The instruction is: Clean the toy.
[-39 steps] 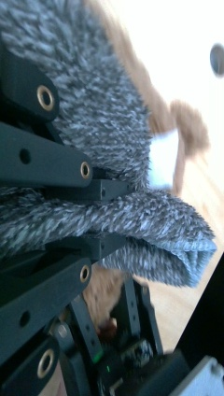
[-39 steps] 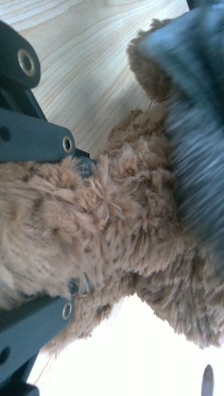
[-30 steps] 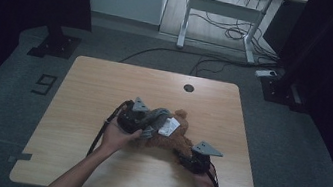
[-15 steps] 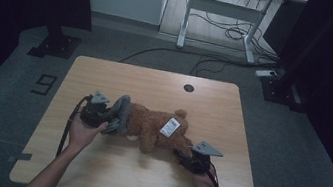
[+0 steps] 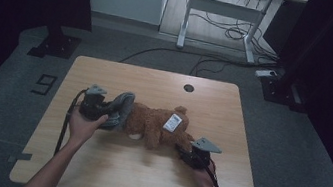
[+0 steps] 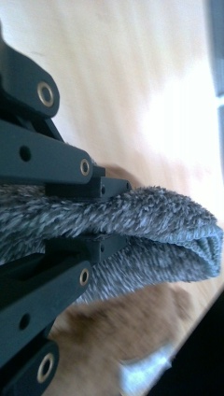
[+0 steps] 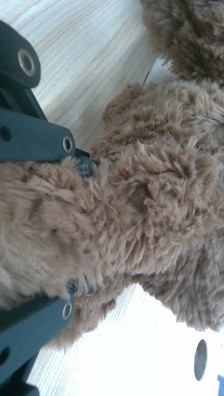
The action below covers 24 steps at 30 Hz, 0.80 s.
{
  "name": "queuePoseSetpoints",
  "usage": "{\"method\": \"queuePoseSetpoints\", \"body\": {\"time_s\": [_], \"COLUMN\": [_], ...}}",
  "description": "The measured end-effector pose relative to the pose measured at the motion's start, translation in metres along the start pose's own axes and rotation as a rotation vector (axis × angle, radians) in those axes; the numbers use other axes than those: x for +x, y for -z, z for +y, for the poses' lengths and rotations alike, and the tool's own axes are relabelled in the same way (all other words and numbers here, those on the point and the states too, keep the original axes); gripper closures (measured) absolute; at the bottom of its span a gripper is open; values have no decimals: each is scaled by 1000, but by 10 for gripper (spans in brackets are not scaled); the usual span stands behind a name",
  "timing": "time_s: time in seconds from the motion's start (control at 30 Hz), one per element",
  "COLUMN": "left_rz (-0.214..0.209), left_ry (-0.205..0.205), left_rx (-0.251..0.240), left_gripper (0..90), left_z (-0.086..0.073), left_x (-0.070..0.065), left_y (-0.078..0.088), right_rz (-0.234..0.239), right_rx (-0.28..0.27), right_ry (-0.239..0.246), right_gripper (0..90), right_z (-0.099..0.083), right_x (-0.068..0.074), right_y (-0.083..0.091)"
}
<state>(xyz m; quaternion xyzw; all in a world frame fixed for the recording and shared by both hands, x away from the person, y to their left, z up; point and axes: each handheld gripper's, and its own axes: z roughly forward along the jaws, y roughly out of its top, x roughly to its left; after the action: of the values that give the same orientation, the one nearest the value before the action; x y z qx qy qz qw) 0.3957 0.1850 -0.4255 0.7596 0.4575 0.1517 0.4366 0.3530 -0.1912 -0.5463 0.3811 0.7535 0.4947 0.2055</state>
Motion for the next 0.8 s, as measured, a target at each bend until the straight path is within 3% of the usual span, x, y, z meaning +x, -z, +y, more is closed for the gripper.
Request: {"method": "queuePoseSetpoints", "body": {"time_s": [0.1,0.2,0.27,0.37,0.63,0.8], "left_rz": [-11,-14,-11,-18,-43,-55], "left_ry": [-54,-85,-109,-136,-114,-125], "left_rx": [12,53,96,189,142,103], "left_gripper": [771,771,772,771,774,775], "left_z": [28,44,48,38,14,-4], "left_x": [-19,-33,-40,-45,-41,-46], "left_y": [-18,-43,-61,-85,-72,-57], "right_rz": [8,15,19,22,21,57], "right_rx": [3,5,4,4,12,34], "right_ry": [5,-3,-5,-10,-6,-28], "right_gripper": [616,614,614,613,598,502], "right_z": [0,-1,-2,-3,-2,-2], "right_x": [0,-1,-2,-3,-2,-2], "right_y": [1,2,3,4,4,11]}}
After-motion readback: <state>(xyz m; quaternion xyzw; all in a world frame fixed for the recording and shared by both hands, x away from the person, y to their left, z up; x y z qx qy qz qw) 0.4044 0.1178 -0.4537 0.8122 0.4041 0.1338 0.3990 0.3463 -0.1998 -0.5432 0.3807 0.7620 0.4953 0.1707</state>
